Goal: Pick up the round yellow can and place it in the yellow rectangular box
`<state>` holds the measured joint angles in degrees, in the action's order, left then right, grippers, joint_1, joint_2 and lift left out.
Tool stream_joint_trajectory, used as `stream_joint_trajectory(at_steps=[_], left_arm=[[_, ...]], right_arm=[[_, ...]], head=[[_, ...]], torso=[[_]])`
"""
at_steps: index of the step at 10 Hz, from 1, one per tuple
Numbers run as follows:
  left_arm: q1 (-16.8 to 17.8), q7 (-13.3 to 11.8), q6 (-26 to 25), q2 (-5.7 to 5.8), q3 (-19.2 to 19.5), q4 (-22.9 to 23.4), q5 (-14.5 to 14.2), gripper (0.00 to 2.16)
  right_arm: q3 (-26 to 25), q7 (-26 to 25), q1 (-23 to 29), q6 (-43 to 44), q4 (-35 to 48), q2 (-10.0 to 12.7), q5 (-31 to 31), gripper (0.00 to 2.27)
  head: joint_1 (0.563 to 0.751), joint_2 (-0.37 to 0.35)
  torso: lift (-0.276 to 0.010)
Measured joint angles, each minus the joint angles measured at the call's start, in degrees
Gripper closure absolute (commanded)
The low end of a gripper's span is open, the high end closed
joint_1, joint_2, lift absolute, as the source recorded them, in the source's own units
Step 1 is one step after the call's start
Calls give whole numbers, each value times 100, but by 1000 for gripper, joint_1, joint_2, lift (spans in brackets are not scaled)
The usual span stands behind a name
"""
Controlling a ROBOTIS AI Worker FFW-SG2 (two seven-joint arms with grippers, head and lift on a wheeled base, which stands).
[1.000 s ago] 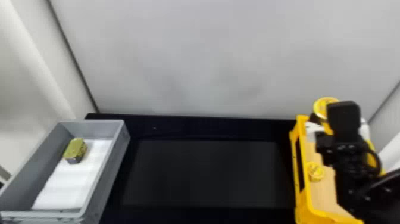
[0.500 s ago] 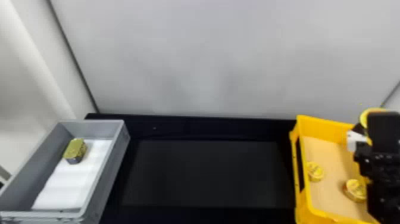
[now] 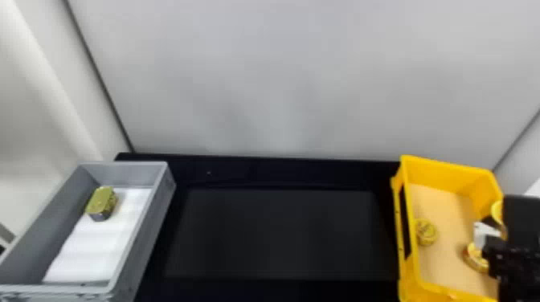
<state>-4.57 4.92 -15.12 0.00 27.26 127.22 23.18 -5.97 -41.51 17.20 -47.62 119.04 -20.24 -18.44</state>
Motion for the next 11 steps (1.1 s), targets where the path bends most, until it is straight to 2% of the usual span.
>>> stream_joint_trajectory(at_steps=[7,9,11], left_arm=[[-17,0,6,0,16,22,-7,91],[-12,0,8,0,10,22,-7,91],[-11,0,9,0,10,22,-7,91]], right_arm=[[-16,-41,132,94,-445,-8,-431,636],[29,-15,128,102,-495,-16,-527,475],[63,-9,112,110,-504,-29,-554,136]], head=[[694,14],[694,14],[694,14]], torso=[[-56],[-56],[-56]])
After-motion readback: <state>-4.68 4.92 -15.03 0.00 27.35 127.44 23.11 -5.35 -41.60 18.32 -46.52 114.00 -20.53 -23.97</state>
